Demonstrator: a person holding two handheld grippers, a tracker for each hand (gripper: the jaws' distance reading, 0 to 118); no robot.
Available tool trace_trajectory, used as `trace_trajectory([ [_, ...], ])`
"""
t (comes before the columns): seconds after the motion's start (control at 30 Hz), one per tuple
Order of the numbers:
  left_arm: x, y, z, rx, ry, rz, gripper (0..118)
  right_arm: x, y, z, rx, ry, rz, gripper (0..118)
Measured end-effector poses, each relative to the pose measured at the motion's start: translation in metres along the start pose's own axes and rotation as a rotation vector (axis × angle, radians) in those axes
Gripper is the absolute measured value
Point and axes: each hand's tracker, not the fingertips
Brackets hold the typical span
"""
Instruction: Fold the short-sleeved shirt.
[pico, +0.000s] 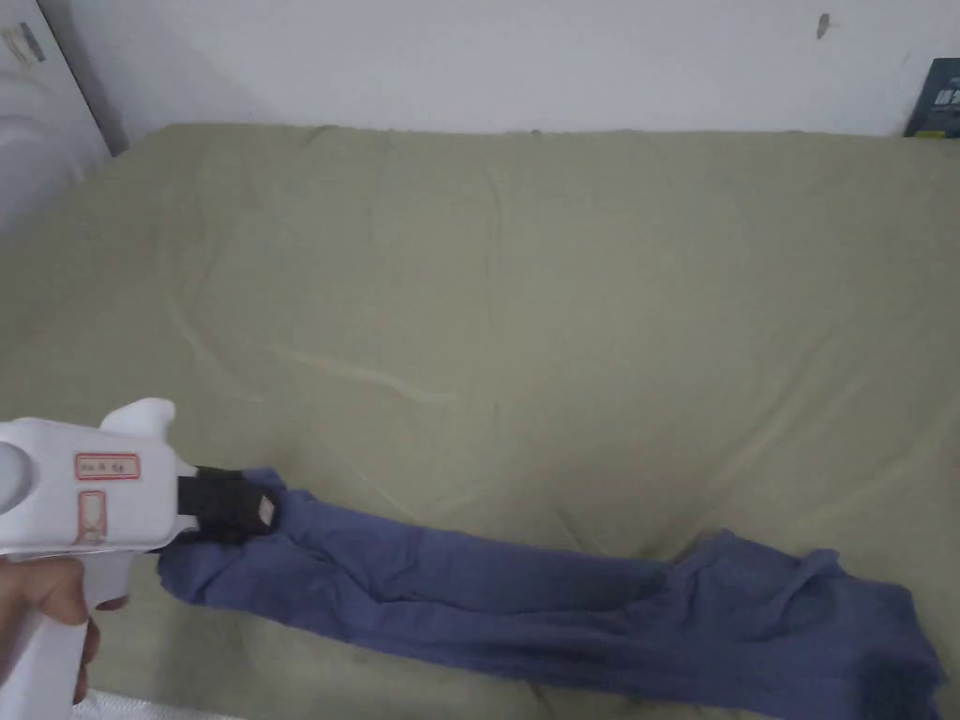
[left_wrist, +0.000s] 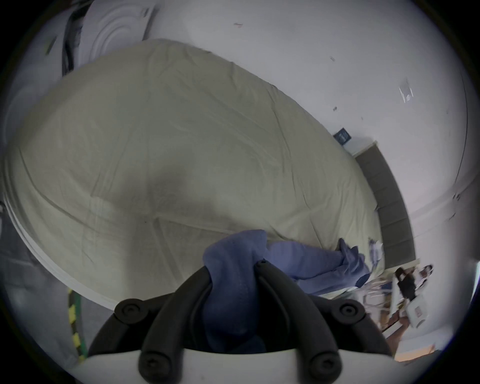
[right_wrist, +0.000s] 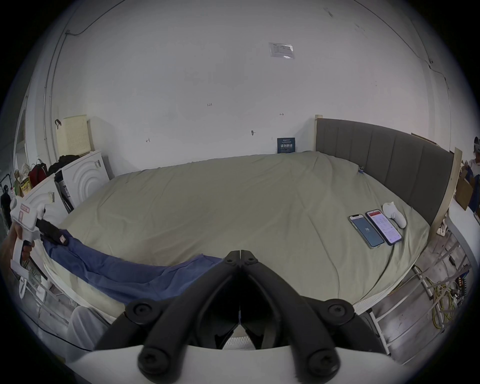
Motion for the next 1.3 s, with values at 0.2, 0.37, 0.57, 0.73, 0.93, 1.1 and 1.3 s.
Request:
trace_trajectory([
  [0.2, 0.103, -0.017, -0.021, -0.004, 0.082, -0.199, 11, 0.006, -0.007, 0.002, -0.024, 0.02, -0.022, 0],
  [0.37, 0.158, -0.035, -0.086, -0.107, 0.135, -0.281, 11, 0.012, -0.012, 0.009, -0.034, 0.024, -0.028, 0],
  [0.57, 0.19, -0.056, -0.168, -0.167, 0.157, -0.272, 55, 0.027, -0.02, 0.009, -0.076, 0.008, -0.065, 0],
  [0.73, 0.193, -0.055, -0.171, -0.218, 0.071, -0.201, 114, 0.038, -0.021, 0.011, -0.091, -0.008, -0.089, 0],
  [0.93, 0.142, -0.028, -0.09, -0.094, -0.093, -0.084, 59, 0.034, -0.019, 0.003, -0.103, 0.012, -0.099, 0],
  [1.1, 0.095, -0.022, -0.087, -0.092, -0.118, -0.047, 0, 0.018, -0.022, -0.002, -0.118, 0.052, -0.084, 0],
  [1.3, 0.114, -0.05, -0.158, -0.23, -0.318, 0.039, 0, 0.011, -0.022, 0.002, -0.13, 0.08, -0.091, 0],
])
